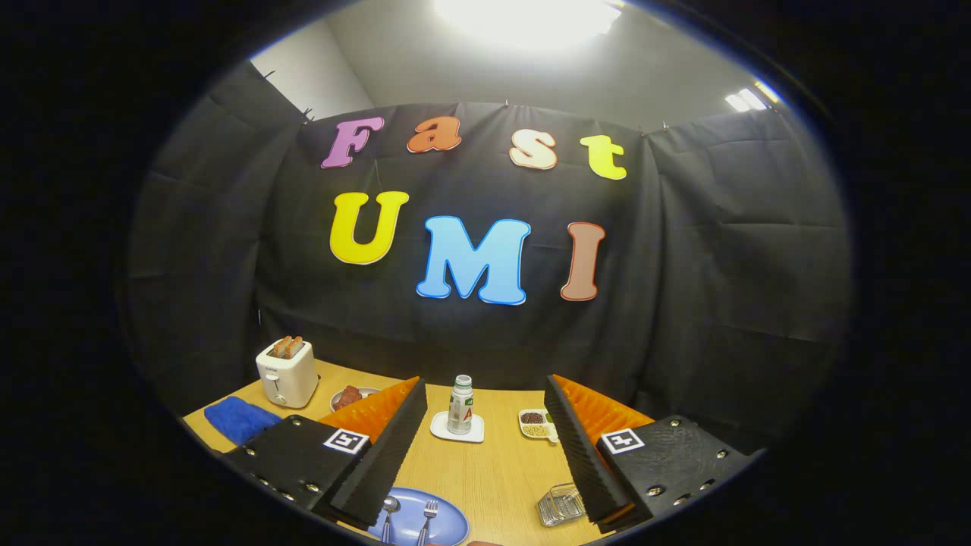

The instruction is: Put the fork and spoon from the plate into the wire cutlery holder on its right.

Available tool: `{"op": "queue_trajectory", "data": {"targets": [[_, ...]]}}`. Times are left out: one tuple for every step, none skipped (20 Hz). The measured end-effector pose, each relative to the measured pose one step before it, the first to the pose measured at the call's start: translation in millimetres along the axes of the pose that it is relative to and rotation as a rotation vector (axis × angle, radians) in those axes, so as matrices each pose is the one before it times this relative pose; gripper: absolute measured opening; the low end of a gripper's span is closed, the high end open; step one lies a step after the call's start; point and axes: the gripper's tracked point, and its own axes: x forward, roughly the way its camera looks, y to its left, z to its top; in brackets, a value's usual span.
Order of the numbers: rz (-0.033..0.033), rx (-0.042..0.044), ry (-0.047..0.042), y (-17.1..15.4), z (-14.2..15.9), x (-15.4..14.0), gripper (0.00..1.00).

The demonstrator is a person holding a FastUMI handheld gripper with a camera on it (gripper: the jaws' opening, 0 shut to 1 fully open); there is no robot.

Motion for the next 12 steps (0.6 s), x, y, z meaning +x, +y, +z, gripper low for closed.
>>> {"op": "queue_trajectory", "data": {"targets": [[0.0168, -0.01246, 0.01634, 5.88, -7.96, 0.9, 0.95], [0.01401, -0.01371, 0.02012, 4.1, -8.16, 0.16, 0.95], [0.01759, -0.01481, 0.02271, 4.11, -9.8, 0.05, 0.95], [0.01134, -0.01139, 0.0157, 4.05, -6.69, -0.53, 0.96], [0.00847, -0.00752, 0.01317, 3.11, -5.94, 0.21, 0.96], [0.0135, -0.00384, 0.0176, 4.63, -8.4, 0.87, 0.96], [0.01471, 0.00674, 0.02525, 5.51, -8.11, 1.06, 0.96], [0.01802, 0.01163, 0.02703, 6.34, -10.64, 1.34, 0.96], [0.01568, 0.00931, 0.02928, 5.28, -8.6, 3.12, 0.96], [0.01002, 0.00564, 0.03392, 3.21, -10.21, 2.48, 0.96], [0.01242, 0.00538, 0.0399, 4.4, -12.42, 3.83, 0.96], [0.00604, 0.00435, 0.03559, 2.36, -9.63, 2.97, 0.96]]}}
